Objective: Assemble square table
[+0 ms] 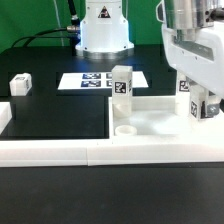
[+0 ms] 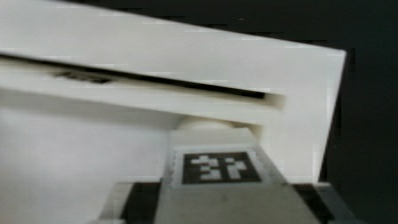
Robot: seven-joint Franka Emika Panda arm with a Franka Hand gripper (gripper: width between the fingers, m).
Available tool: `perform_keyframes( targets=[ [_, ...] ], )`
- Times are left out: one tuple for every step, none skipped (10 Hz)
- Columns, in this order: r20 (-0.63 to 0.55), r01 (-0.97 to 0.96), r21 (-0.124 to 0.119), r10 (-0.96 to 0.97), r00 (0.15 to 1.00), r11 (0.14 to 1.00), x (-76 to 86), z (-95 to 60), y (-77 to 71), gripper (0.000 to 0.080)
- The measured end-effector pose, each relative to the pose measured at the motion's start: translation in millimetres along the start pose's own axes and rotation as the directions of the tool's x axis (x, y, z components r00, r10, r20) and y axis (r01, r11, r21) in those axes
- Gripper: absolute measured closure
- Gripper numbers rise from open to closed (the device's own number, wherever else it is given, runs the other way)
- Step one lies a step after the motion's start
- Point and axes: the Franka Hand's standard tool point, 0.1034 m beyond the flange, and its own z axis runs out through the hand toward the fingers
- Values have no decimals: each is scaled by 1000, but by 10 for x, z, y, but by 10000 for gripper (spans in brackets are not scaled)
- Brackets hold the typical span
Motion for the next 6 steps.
perform_keyframes(
  targets=[
    [13, -115, 4, 115, 993, 993, -13, 2, -8, 511],
    [18, -208, 6, 208, 978, 978, -36, 3, -11, 511],
    [18, -271, 10, 271, 962, 962, -47, 1, -16, 511],
    [16, -313, 10, 313, 950, 950, -45, -2, -19, 510],
    [14, -365, 10, 364, 931, 931, -33, -1, -16, 510],
    [11, -389, 10, 389, 921, 921, -15, -1, -10, 508]
  ],
)
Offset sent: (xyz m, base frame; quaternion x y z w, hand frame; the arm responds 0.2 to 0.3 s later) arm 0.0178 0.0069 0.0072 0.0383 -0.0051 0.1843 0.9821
